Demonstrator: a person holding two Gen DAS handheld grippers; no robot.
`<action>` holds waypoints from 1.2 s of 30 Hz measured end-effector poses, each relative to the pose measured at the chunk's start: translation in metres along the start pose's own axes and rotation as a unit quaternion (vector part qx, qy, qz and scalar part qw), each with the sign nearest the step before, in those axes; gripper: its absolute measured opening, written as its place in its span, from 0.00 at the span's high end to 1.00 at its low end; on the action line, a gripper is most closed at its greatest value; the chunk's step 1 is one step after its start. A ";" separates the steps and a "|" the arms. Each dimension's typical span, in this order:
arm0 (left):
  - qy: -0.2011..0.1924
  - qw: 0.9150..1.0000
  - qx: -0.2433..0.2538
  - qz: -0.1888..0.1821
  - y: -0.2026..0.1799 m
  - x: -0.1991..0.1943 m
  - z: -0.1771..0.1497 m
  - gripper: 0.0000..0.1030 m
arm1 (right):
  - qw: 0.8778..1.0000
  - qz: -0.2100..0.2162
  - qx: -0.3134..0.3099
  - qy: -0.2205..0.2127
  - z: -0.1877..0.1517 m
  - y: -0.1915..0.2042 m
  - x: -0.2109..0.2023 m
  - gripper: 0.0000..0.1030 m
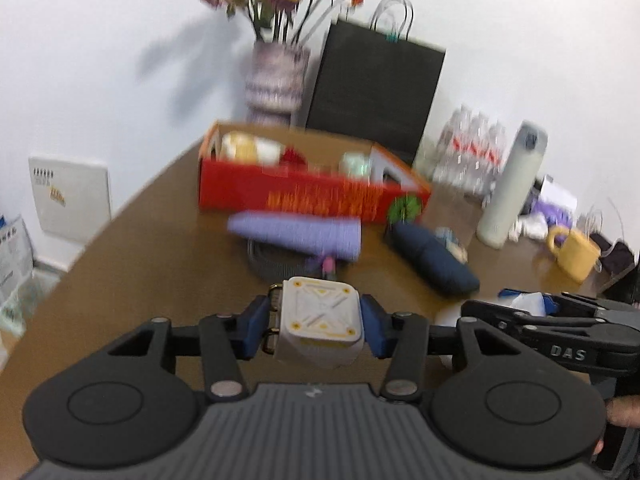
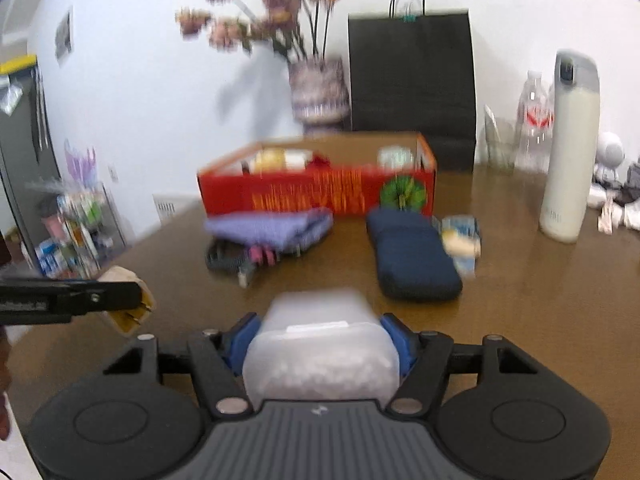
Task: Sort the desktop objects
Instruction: 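Carry the cube and white box into the cardboard box and release both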
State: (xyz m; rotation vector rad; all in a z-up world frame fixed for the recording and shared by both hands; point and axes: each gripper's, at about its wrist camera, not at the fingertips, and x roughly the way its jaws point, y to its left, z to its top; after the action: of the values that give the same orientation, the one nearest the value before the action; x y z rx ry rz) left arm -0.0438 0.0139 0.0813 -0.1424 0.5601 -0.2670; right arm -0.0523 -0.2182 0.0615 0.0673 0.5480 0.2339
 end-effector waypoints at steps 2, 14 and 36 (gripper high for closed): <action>-0.020 1.000 0.002 0.005 0.002 0.005 0.020 0.52 | 1.000 -0.003 -0.006 -0.019 0.017 -0.002 -0.002 0.37; -0.032 0.999 -0.006 0.008 0.015 0.102 0.141 0.52 | 0.997 -0.017 -0.026 -0.076 0.132 -0.033 0.055 0.37; 0.142 0.989 -0.038 0.012 0.017 0.323 0.181 0.51 | 0.994 -0.088 -0.048 0.043 0.203 -0.083 0.265 0.35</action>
State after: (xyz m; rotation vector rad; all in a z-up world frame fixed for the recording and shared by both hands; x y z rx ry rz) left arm 0.3209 -0.0524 0.0664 -0.1725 0.8545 -0.2436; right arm 0.2904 -0.2363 0.0897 -0.0839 0.6249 0.0918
